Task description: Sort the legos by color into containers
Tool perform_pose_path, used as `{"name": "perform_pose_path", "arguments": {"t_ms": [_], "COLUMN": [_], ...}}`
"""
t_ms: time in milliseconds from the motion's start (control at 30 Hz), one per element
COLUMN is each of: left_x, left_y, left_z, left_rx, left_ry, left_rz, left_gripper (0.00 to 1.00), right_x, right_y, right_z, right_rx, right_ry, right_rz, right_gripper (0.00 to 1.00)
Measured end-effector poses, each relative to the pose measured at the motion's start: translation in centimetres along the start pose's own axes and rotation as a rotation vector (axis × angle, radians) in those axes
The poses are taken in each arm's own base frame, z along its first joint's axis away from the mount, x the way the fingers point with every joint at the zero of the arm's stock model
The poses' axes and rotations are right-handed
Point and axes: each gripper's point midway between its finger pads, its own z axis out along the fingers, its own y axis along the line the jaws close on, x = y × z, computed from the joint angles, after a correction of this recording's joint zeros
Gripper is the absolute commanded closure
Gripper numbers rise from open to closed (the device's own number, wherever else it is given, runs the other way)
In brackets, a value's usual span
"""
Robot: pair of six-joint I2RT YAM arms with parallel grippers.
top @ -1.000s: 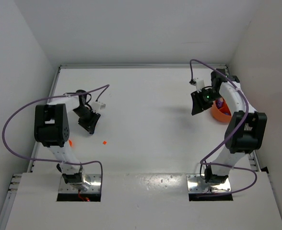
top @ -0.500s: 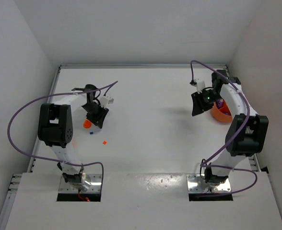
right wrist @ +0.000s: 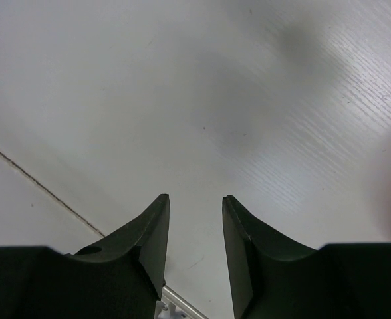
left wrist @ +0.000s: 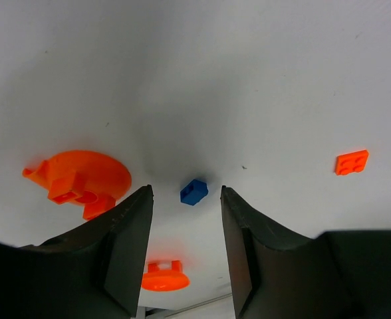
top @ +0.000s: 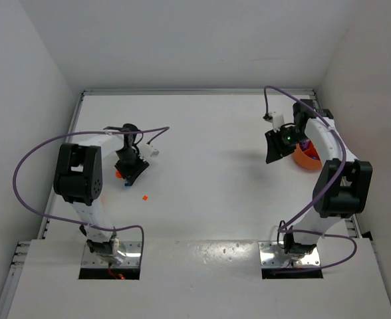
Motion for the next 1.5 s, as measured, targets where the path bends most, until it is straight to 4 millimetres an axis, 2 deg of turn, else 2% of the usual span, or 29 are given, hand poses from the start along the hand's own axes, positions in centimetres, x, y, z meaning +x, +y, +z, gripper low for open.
{"name": "perform_pose_path", "arguments": {"t_ms": [267,433,500,600,733,933,1133,1233,1500], "left_x": [-0.8,-0.1,0.2,0.4,0.8,0.9,0.8,0.6,0.6], "left_y": [-0.8,-1.5,-1.5,-1.3,-1.0,-0.8,-1.0,-1.3,-1.5], "left_z": [0.4,1.0,1.0,1.0,1.0,1.0,1.0,1.0,1.1], "left_rx": [-0.040,-0.040,-0.047,-0.059,-0.077,-0.086,-0.093,-0.098,-0.094], "left_ry": [0.024,0.058,0.072,0.083,0.104,0.112,0.119,0.125,0.131], "left_rz": [0.091,0.112,0.116,0.120,0.131,0.147,0.168,0.189,0.201], "left_gripper": [0.49,0.49,0.49,0.43,0.43,0.52,0.56,0.61,0.67], "right_x": [0.0,0.0,0.0,0.0,0.0,0.0,0.0,0.0,0.0], "right_y": [0.0,0.0,0.0,0.0,0.0,0.0,0.0,0.0,0.0], "right_z": [0.0,0.0,0.0,0.0,0.0,0.0,0.0,0.0,0.0], "right_rx": [0.000,0.000,0.000,0.000,0.000,0.000,-0.001,-0.001,0.000], "right_ry": [0.000,0.000,0.000,0.000,-0.001,-0.001,-0.001,-0.001,-0.001], "right_rz": [0.000,0.000,0.000,0.000,0.000,0.000,0.000,0.000,0.000], "right_gripper": [0.62,0.62,0.62,0.62,0.62,0.62,0.62,0.63,0.64]}}
